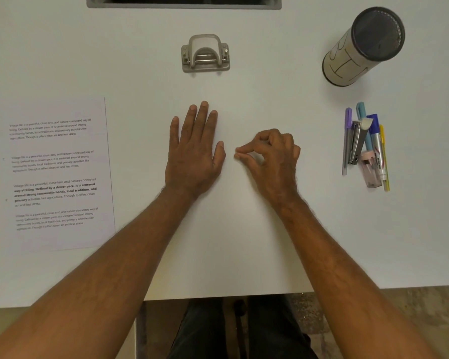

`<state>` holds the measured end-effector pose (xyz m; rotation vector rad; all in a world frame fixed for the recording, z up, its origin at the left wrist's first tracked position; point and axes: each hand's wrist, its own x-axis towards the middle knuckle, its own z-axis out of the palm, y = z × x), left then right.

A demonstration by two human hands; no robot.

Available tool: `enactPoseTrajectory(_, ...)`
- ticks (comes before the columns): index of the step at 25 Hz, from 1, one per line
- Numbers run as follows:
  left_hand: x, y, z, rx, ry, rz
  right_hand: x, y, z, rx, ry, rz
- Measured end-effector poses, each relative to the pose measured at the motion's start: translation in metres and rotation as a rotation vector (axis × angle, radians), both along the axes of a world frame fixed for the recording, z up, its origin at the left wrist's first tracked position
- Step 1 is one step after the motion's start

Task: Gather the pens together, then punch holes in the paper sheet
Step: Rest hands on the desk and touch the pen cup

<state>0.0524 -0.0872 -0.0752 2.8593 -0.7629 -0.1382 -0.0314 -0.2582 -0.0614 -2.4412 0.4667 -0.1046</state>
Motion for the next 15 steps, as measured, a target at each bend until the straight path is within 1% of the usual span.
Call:
enactPoseTrajectory(3,0.0,0.0,0.0,-0.001,-0.001,0.002,-0.002,0.003,0.0,-0.049,-0.009,0.044)
enactPoseTrajectory(8,0.0,0.0,0.0,-0.005,-0.006,0.002,-0.006,0.009,-0.003,-0.179,-0.081,0.091)
enactPoseTrajectory(11,0.0,0.0,0.001,-0.012,-0.003,0.003,-0.006,0.012,-0.003,-0.246,-0.087,0.058)
enactPoseTrajectory(13,-0.001,0.0,0.002,-0.002,0.005,0.002,-0.006,0.01,0.0,-0.215,-0.059,0.001)
enactPoseTrajectory(15,-0.001,0.0,0.003,0.004,0.006,0.0,-0.008,0.005,0.008,-0.054,-0.033,-0.07)
